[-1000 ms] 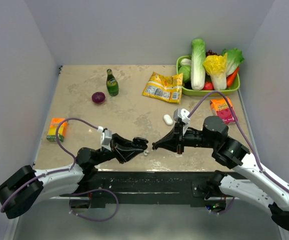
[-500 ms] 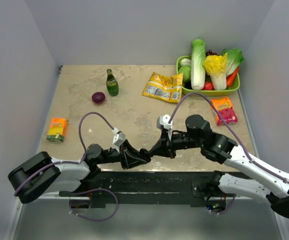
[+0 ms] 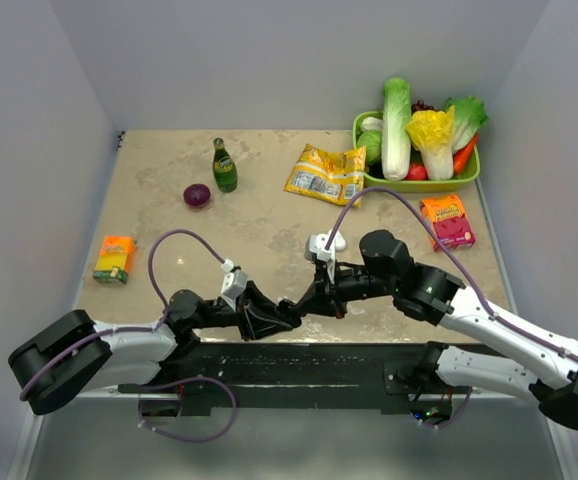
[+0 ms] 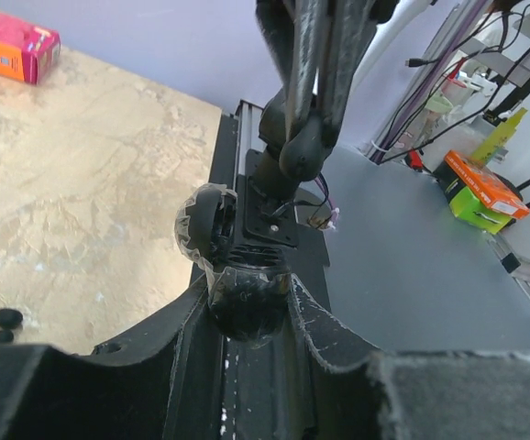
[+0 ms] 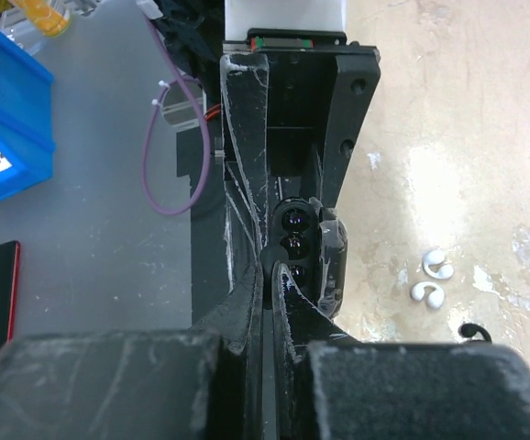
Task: Insert the wireless bluetooth earbuds into the charging case
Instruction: Place the earbud in the charging case.
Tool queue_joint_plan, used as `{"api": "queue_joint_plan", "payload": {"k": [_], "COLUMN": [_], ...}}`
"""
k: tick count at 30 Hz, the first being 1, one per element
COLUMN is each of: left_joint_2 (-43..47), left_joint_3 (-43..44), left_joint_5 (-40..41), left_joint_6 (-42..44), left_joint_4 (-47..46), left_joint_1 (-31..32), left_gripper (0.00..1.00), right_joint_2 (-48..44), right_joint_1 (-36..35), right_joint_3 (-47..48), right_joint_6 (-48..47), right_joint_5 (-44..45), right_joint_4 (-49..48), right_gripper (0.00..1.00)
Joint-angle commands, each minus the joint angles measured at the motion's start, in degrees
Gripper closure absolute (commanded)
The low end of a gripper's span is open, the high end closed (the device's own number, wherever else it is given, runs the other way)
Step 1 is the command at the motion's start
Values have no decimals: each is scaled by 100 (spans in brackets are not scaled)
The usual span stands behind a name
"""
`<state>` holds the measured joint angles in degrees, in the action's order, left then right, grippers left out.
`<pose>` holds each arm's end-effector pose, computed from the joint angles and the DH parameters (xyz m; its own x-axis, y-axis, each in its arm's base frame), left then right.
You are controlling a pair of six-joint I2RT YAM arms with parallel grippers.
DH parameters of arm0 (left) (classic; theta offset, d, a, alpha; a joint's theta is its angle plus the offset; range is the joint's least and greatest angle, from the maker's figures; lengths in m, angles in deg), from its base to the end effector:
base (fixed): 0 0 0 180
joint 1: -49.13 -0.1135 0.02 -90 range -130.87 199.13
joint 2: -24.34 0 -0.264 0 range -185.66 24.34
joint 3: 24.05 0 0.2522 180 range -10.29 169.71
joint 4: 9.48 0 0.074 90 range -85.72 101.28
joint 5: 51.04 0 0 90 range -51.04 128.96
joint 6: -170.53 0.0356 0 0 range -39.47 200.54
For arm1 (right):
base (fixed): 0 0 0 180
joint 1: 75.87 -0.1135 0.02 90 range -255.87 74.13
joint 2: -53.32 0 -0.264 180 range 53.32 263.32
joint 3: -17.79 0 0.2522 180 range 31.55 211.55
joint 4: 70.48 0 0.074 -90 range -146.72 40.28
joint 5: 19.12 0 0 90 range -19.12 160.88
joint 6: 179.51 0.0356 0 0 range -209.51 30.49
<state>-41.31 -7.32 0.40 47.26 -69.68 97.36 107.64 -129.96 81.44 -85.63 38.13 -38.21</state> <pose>0.1012 -0.1466 0.1838 -0.4344 -0.1576 -0.8868 0.8996 -0.0257 -0.4360 0.1079 0.1819 0.3283 -0.2939 -0.3089 -0.9045 -0.9557 0.1109 0.2727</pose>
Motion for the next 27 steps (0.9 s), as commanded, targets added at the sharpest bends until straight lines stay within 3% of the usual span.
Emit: {"api": "queue_joint_plan", "payload": {"k": [1, 27], "left_joint_2": [210, 140], "left_joint_3": [-701, -182], "left_joint_5": [139, -72], "left_joint_6": [471, 445], "left_joint_4": [-3468, -3459], "left_joint_1": [73, 117], "left_gripper": [100, 100], "right_joint_2": [-63, 535], "right_joint_1": [-111, -410], "right_joint_3": [267, 592], "right_joint_6": [-1, -195], "right_joint_5": [-214, 577], "right_joint_4": [-110, 163], "right_gripper": [100, 100]}}
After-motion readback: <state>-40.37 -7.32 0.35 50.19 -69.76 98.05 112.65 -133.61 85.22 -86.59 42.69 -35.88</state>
